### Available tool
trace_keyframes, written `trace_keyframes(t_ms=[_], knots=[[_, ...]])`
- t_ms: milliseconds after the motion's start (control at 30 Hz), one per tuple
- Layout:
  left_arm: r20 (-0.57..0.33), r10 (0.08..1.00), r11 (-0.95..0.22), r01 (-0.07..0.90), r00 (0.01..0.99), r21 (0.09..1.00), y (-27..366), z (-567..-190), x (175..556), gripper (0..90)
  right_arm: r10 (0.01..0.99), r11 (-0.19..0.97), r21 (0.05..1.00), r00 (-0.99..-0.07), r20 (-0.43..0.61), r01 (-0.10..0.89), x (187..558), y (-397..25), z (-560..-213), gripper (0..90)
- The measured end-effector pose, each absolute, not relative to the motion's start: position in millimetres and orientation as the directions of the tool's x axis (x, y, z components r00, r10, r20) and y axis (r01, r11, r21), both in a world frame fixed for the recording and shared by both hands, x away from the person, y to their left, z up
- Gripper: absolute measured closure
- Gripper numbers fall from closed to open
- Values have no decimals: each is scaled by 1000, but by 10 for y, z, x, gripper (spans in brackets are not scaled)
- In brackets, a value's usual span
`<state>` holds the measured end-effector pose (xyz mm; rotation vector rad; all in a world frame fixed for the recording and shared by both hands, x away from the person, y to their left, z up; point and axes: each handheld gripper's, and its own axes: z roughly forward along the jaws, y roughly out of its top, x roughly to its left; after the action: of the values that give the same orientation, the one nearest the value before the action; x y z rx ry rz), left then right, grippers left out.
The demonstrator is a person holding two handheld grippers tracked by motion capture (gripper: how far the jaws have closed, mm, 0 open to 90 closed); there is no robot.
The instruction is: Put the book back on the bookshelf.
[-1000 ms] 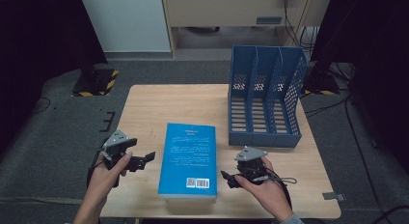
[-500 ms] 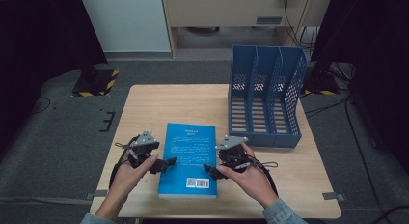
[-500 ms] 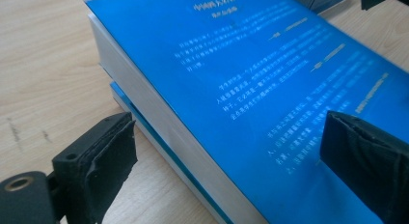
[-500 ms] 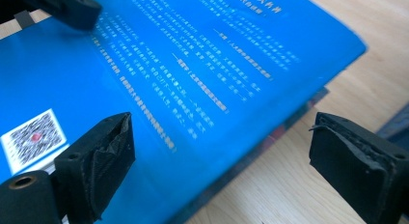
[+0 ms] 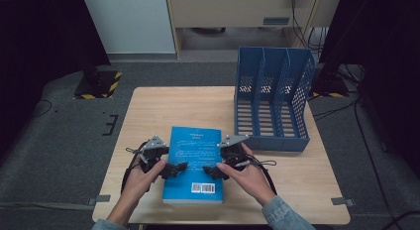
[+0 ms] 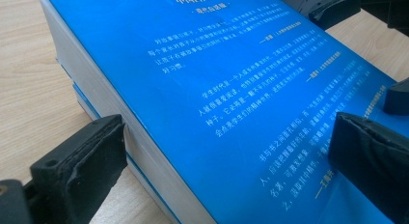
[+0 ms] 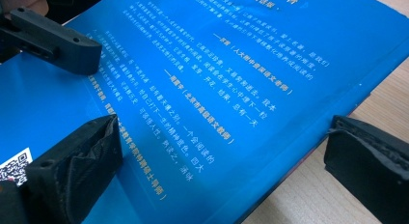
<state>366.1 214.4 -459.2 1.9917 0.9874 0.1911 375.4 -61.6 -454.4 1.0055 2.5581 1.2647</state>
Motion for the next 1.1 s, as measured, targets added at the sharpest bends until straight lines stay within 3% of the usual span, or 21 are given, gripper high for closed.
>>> trace_keyframes(t_ms=[167, 467, 1100], knots=[[-258, 704, -268, 584, 661, 766, 2168, -4630, 3656, 0, 620, 396, 740, -753, 220, 543, 3753, -645, -4581, 6], [-295, 694, -242, 599, 656, 763, 2195, -4669, 3670, 0, 583, 287, 699, -699, 414, 654, 3826, -731, -4750, 1], [-296, 692, -262, 611, 659, 747, 2191, -4647, 3733, 0, 542, 268, 683, -692, 476, 680, 3930, -782, -4818, 0]])
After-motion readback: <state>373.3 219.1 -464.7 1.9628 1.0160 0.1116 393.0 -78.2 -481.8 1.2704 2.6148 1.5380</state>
